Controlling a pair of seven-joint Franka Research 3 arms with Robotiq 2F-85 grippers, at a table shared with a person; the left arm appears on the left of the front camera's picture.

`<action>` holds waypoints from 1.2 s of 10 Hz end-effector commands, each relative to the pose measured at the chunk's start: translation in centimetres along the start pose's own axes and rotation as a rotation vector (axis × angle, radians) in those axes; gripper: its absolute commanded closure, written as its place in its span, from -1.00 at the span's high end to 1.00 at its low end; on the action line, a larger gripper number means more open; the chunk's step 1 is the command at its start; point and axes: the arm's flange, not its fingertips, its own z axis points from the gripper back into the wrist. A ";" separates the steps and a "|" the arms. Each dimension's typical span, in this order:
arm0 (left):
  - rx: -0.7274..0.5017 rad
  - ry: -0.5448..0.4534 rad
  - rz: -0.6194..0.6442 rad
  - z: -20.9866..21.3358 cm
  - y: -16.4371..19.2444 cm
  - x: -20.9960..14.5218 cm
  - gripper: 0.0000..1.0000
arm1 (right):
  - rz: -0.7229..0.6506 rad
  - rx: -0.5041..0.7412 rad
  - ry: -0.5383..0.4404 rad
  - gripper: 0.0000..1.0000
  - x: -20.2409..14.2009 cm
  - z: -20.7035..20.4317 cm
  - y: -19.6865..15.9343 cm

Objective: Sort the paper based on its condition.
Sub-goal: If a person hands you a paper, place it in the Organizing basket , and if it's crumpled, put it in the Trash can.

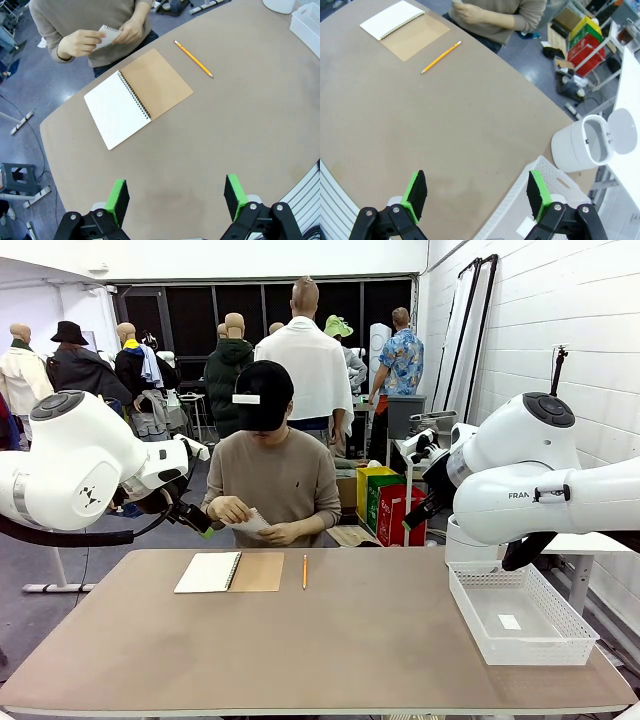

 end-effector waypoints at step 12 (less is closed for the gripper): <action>0.000 -0.001 0.002 0.0 0.1 0.0 1.00 | 0.000 0.000 0.000 1.00 0.0 0.0 0.0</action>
